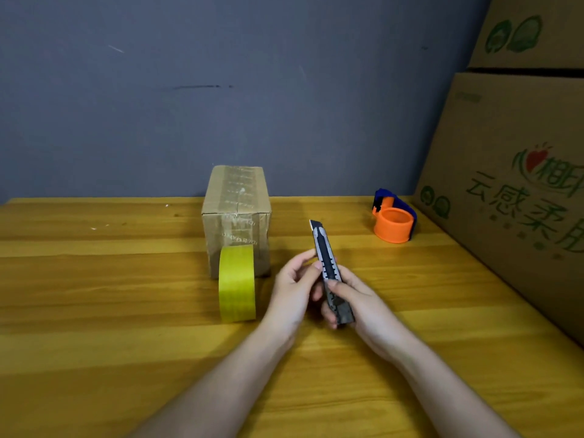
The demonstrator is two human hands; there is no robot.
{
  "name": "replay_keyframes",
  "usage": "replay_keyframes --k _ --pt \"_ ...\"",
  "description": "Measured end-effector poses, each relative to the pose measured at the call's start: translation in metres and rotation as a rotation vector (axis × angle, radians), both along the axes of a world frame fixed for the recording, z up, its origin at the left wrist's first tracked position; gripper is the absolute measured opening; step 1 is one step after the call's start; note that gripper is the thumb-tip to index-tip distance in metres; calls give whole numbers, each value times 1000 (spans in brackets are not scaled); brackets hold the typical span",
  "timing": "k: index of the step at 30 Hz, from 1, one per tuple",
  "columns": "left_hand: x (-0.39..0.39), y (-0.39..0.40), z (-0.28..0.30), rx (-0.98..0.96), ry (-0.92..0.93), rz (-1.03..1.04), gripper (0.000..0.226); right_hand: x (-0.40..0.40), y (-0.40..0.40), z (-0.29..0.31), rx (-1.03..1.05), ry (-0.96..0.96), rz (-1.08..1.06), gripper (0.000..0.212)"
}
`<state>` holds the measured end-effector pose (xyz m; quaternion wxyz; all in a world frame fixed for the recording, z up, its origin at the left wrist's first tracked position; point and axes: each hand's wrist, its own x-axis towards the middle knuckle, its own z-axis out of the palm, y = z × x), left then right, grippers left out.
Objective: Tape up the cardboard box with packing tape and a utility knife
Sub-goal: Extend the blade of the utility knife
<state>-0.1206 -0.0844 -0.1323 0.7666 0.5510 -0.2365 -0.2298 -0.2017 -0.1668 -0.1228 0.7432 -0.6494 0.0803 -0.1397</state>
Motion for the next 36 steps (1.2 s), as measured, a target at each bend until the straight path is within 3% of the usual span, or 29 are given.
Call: replay_keyframes --k 5,15,19,26,36 --pt "0 1 1 -83 110 -9 21 0 -3 0 -46 -11 35 19" --pt "-5 1 3 -56 25 -34 19 1 -6 -2 -227 16 -207 24" --pt "-3 2 5 -56 51 -29 23 0 -5 0 -322 34 -195 26" --pt "-1 3 1 -8 9 1 20 3 -1 -4 -228 44 -51 14" --pt "-2 2 2 -36 47 -45 18 1 -1 1 -282 8 -189 19"
